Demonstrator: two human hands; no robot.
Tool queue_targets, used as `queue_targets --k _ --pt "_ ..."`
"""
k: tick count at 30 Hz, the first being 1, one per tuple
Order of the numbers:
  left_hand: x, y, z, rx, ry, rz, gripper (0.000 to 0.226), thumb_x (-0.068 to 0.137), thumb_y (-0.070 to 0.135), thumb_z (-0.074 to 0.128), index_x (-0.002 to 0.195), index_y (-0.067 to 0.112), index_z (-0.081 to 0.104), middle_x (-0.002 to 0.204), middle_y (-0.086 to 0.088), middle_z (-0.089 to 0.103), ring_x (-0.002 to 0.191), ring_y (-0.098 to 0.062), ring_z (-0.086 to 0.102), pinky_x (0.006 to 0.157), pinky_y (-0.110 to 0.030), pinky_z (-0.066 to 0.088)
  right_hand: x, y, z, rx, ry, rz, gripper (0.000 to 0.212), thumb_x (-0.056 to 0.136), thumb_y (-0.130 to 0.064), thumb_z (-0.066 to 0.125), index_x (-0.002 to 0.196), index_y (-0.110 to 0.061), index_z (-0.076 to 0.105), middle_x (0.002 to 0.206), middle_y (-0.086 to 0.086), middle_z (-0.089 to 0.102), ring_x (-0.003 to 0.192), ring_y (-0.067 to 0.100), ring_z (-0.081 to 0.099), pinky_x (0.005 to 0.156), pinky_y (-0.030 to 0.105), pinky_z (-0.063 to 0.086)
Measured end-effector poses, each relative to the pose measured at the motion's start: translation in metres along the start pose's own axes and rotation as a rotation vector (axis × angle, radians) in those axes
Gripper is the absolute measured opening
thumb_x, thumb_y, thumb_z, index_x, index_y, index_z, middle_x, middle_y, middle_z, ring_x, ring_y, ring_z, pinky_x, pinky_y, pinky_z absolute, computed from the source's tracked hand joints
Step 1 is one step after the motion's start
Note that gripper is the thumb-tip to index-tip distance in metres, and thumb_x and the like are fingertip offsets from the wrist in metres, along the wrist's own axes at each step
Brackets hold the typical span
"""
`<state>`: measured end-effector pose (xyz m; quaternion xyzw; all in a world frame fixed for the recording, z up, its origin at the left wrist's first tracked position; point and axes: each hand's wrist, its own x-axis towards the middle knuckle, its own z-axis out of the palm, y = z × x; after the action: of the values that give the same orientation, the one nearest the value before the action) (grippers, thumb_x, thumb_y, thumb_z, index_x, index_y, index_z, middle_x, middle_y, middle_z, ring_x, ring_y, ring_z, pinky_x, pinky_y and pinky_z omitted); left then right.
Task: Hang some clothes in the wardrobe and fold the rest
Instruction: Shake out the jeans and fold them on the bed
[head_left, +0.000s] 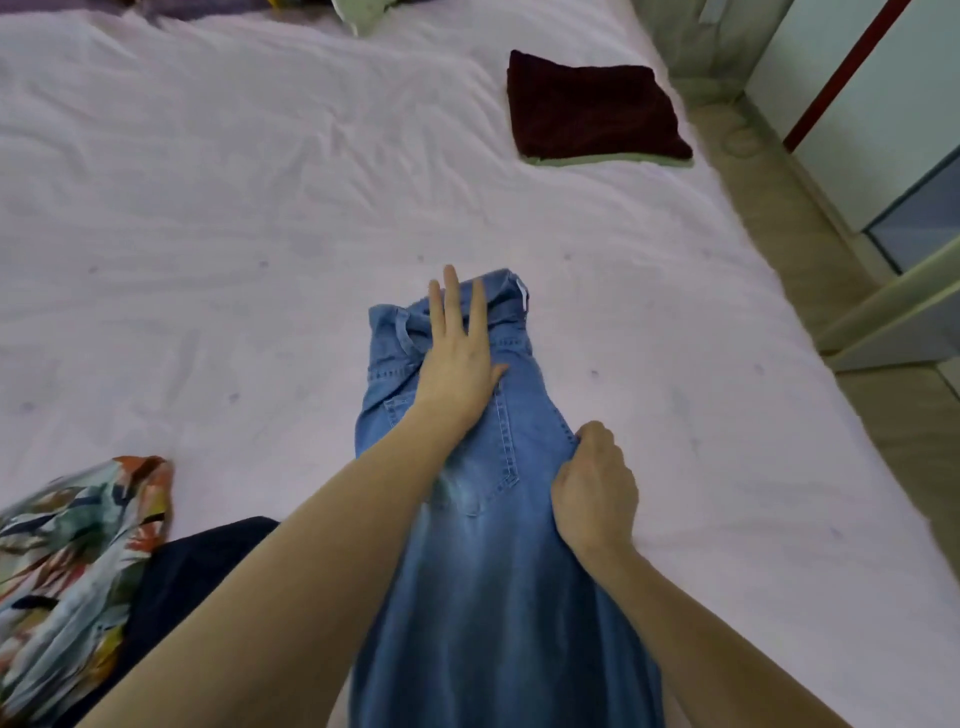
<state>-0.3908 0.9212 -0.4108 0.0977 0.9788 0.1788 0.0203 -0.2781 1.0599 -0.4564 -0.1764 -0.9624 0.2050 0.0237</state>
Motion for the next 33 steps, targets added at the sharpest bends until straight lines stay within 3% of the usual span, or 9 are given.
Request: queue_targets --k 2,4,8,12,17,19,24,28,33 --pt "0.005 -0.015 -0.015 0.028 0.172 0.049 0.08 0.093 0.03 0.058 0.153 0.009 0.009 0.159 -0.016 -0.008 0.147 -0.033 -0.002 0.103 -0.041 0.038 0.026 -0.017 -0.001 0.074 0.022 0.023 0.022 0.095 -0.014 0.044 0.113 -0.004 0.05 0.105 0.011 0.057 0.095 0.031 0.055 0.078 0.04 0.044" --pt "0.006 -0.034 -0.023 0.023 0.262 -0.107 0.074 0.093 0.035 0.055 0.151 0.01 0.017 0.159 -0.015 0.007 0.145 -0.032 0.012 0.107 -0.044 0.031 0.056 -0.037 -0.001 0.204 -0.044 0.057 0.035 0.099 -0.026 0.041 0.124 -0.002 0.046 0.115 0.012 0.056 0.103 0.029 0.053 0.084 0.037 0.042" --pt "0.007 -0.071 -0.021 -0.282 0.092 -0.602 0.069 0.093 0.048 0.051 0.137 -0.002 0.031 0.137 -0.022 0.04 0.125 -0.039 0.042 0.099 -0.046 0.038 0.101 -0.071 0.008 0.257 -0.204 0.066 0.04 0.1 -0.039 0.037 0.113 -0.003 0.047 0.113 0.012 0.055 0.093 0.025 0.053 0.071 0.033 0.038" --pt "0.015 -0.084 -0.012 -0.645 -0.059 -0.69 0.059 0.093 0.048 0.05 0.125 -0.001 0.047 0.122 -0.014 0.056 0.111 -0.033 0.054 0.09 -0.034 0.043 0.126 -0.084 0.018 0.166 -0.28 0.03 0.048 0.097 -0.046 0.042 0.117 -0.003 0.045 0.119 0.011 0.055 0.101 0.031 0.056 0.072 0.033 0.037" --pt "0.01 -0.09 -0.003 -0.891 -0.041 -0.621 0.028 0.091 0.031 0.053 0.108 0.008 0.053 0.105 -0.007 0.063 0.094 -0.023 0.06 0.084 -0.037 0.05 0.123 -0.081 0.022 0.129 -0.223 -0.053 0.036 0.1 -0.04 0.041 0.108 -0.004 0.043 0.098 0.008 0.057 0.078 0.024 0.05 0.065 0.033 0.035" --pt "0.017 -0.091 -0.006 -0.848 0.049 -0.554 0.022 0.096 0.027 0.052 0.107 0.008 0.049 0.103 -0.006 0.059 0.088 -0.018 0.056 0.07 -0.025 0.045 0.122 -0.087 0.021 0.154 -0.173 -0.087 0.033 0.101 -0.037 0.038 0.107 -0.005 0.041 0.088 0.006 0.057 0.071 0.022 0.049 0.061 0.034 0.035" --pt "0.059 -0.099 -0.016 -0.659 0.258 -0.434 0.017 0.097 0.023 0.05 0.105 0.009 0.043 0.101 -0.006 0.053 0.084 -0.022 0.052 0.069 -0.03 0.037 0.149 -0.116 0.03 0.21 -0.082 -0.11 0.027 0.102 -0.036 0.034 0.104 -0.009 0.038 0.08 0.001 0.052 0.067 0.023 0.049 0.058 0.034 0.034" --pt "0.059 -0.106 0.009 -0.494 0.175 -0.427 0.017 0.101 0.027 0.041 0.102 0.011 0.038 0.084 -0.004 0.053 0.073 -0.022 0.048 0.062 -0.031 0.029 0.147 -0.103 0.059 0.169 -0.037 -0.115 0.029 0.103 -0.038 0.029 0.101 -0.011 0.038 0.087 0.006 0.055 0.068 0.027 0.054 0.055 0.035 0.036" --pt "0.065 -0.113 0.017 -0.435 0.093 -0.444 0.035 0.102 0.03 0.038 0.121 0.0 0.039 0.118 -0.019 0.052 0.101 -0.034 0.053 0.074 -0.036 0.036 0.148 -0.104 0.066 -0.01 -0.025 -0.14 0.043 0.103 -0.039 0.029 0.125 -0.004 0.04 0.119 0.014 0.051 0.097 0.033 0.055 0.068 0.036 0.039"
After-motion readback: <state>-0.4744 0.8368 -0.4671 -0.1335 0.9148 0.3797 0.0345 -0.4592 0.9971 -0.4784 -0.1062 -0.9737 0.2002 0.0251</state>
